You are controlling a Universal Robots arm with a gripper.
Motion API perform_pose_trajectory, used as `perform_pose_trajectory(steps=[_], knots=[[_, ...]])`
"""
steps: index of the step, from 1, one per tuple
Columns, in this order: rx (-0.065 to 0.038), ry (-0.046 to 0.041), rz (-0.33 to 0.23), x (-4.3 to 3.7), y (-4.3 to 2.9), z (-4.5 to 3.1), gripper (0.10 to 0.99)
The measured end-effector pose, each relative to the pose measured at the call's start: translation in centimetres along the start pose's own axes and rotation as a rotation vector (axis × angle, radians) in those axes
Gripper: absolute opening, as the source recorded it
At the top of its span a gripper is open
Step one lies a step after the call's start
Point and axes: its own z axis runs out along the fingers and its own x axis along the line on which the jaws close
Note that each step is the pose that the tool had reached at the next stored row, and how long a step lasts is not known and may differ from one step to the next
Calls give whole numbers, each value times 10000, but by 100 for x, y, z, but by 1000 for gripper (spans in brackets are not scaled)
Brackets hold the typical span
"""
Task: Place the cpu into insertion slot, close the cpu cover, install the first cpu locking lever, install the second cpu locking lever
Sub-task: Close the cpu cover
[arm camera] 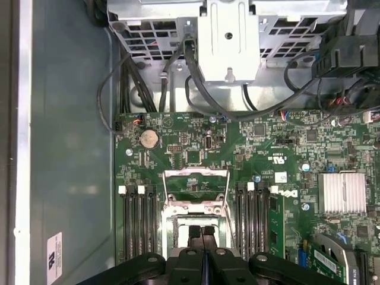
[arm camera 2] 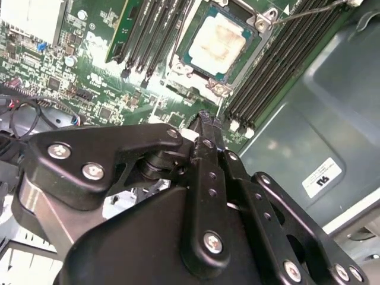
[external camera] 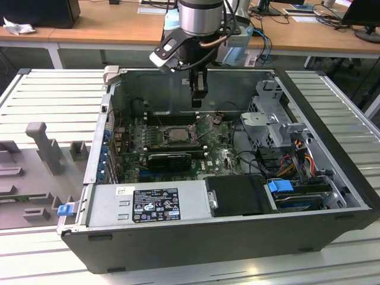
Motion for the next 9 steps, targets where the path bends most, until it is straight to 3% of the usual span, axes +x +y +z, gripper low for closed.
perform_pose_trajectory(steps=[9], knots=[[4, -1, 1, 5, 28, -142, 106]])
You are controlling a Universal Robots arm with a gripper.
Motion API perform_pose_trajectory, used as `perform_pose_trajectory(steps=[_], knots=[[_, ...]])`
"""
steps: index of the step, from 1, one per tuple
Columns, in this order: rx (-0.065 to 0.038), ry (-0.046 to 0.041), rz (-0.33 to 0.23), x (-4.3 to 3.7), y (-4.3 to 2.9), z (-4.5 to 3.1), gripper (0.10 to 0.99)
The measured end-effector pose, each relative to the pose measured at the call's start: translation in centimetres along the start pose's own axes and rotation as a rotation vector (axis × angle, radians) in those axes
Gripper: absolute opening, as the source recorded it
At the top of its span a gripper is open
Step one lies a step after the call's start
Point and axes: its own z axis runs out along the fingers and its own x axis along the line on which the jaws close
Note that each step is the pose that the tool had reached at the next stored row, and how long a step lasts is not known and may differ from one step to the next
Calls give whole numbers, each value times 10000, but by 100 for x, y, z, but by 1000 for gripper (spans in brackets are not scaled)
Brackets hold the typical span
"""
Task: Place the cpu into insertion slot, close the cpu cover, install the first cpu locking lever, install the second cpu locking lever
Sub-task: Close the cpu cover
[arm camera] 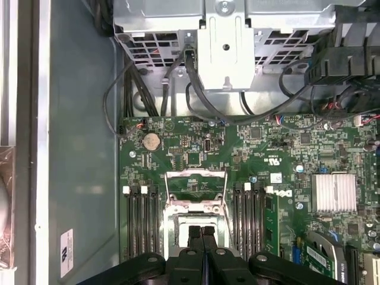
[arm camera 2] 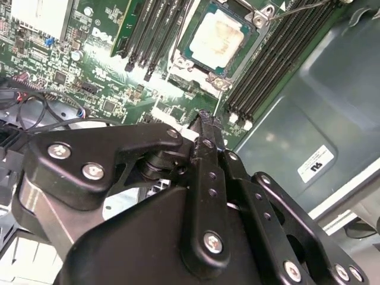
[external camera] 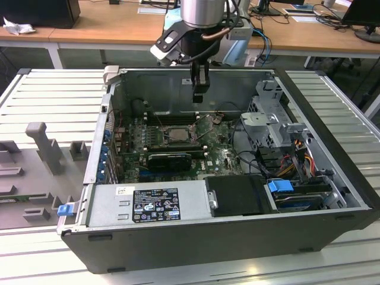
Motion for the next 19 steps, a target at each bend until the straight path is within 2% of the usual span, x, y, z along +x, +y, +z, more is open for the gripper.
perform_pose_trajectory(steps=[3, 4, 5, 12, 19], knots=[[0, 3, -1, 2, 16, -31, 106], [2, 3, 1, 2, 44, -29, 106], [4, 2, 2, 4, 107, -22, 106], [6, 1, 0, 0, 190, 130, 106], [7, 2, -28, -3, 262, 238, 106]])
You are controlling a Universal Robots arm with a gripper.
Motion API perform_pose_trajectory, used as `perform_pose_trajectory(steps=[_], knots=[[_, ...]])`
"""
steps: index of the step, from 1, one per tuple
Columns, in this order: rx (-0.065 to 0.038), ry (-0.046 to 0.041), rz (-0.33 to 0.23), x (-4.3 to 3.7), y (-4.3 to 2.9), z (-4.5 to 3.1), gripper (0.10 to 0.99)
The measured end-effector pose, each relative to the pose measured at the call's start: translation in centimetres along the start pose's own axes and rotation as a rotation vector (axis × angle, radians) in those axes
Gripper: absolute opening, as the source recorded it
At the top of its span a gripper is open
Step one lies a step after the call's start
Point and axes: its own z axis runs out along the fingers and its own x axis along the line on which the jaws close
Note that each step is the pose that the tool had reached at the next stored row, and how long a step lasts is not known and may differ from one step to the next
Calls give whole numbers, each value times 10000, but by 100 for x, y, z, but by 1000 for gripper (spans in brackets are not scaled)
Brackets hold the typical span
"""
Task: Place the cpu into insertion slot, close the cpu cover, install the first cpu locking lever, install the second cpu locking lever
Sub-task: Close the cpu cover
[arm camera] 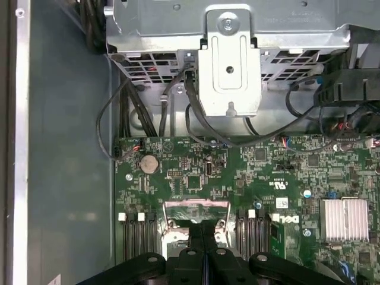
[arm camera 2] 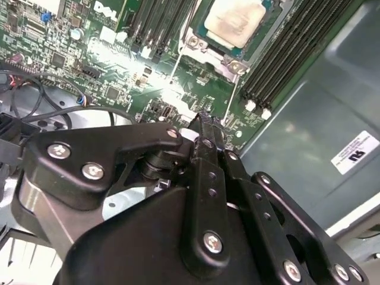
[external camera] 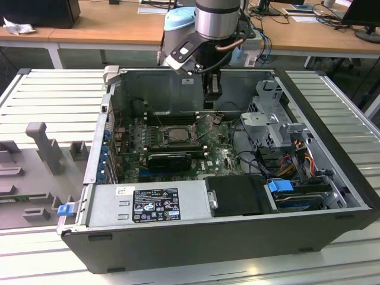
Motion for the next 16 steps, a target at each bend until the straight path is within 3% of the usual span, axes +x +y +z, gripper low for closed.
perform_pose_trajectory(steps=[2, 5, 16], knots=[[3, 5, -60, -3, 14, 60, 106], [3, 4, -63, -2, 148, 151, 106], [53, 6, -109, -4, 332, 411, 106]])
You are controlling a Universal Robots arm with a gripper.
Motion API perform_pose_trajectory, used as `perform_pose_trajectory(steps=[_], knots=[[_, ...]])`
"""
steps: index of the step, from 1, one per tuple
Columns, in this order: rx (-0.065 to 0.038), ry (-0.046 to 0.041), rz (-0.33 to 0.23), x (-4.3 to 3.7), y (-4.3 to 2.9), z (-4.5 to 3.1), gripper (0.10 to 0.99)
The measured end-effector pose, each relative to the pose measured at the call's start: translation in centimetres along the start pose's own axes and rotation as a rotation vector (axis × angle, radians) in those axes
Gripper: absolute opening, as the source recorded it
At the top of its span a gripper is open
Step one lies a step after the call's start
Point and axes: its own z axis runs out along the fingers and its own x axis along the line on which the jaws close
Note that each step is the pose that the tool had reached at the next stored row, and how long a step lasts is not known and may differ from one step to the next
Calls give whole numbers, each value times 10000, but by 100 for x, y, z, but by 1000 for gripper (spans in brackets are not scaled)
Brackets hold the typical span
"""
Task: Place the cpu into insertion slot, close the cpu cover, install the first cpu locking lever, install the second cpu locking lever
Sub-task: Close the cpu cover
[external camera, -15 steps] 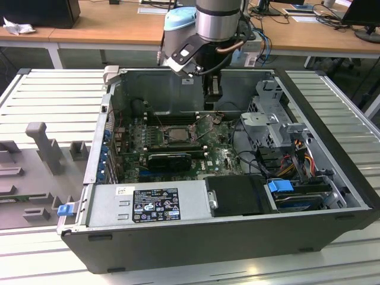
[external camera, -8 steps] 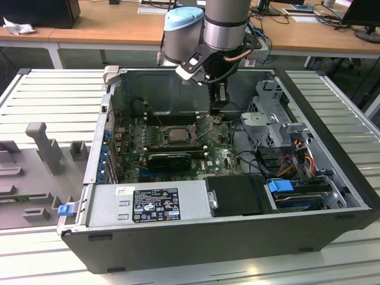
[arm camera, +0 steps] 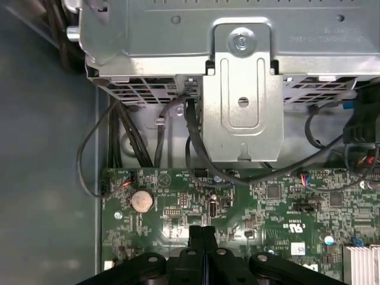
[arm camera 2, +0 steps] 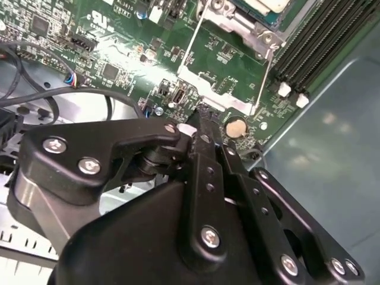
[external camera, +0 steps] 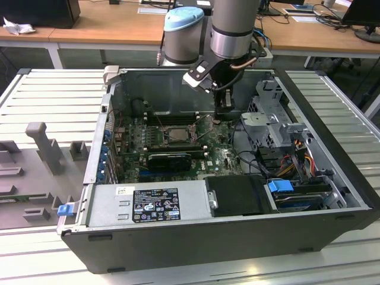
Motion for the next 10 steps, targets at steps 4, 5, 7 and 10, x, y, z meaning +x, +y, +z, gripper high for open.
perform_pose_trajectory(steps=[4, 5, 7, 10], knots=[[65, -1, 1, -3, 3, 88, 106], [76, -2, 1, -3, -4, 90, 106], [91, -2, 2, -4, -28, 94, 106], [91, 0, 1, -4, -62, 94, 106]])
